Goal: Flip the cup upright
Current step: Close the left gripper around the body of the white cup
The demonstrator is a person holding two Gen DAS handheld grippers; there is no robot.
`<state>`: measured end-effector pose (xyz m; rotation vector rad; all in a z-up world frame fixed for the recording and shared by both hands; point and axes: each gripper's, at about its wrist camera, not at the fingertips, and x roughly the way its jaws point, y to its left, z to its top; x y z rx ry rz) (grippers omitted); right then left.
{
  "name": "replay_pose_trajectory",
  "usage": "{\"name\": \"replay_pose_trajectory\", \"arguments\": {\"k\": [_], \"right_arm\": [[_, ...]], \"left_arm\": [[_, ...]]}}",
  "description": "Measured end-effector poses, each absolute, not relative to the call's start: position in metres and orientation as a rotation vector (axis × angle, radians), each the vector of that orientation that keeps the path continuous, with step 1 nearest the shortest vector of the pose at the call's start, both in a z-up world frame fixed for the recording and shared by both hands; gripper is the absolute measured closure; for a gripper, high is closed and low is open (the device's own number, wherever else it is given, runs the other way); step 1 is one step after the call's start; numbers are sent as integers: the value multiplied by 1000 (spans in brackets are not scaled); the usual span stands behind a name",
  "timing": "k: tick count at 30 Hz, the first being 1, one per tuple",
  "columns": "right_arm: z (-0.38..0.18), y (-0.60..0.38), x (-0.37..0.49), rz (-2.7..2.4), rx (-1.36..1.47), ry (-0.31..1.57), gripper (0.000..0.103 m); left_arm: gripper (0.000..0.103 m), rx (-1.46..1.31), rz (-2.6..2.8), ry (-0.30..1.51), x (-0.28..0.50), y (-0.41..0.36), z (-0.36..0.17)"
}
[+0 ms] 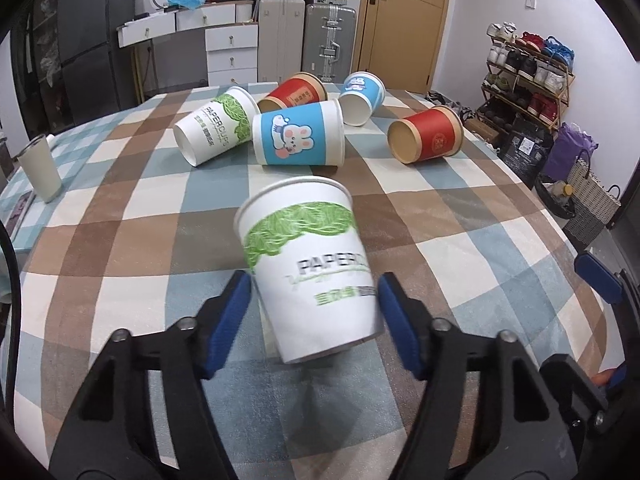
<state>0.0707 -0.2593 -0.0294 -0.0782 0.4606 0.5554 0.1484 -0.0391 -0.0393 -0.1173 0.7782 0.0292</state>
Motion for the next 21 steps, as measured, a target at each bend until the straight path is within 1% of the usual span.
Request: {"name": "replay_pose_trajectory", "arguments": {"k": [2,3,21], "right_arm": [[-29,-259,71,556,-77,461,0],[-29,-259,71,556,-77,461,0],[-29,-257,70,557,-87,454,0]], "left_arm": [[47,-122,25,776,147,-39,-39],[47,-125,22,777,147,-38,-39],[47,-178,16,736,123,-28,-24]]}}
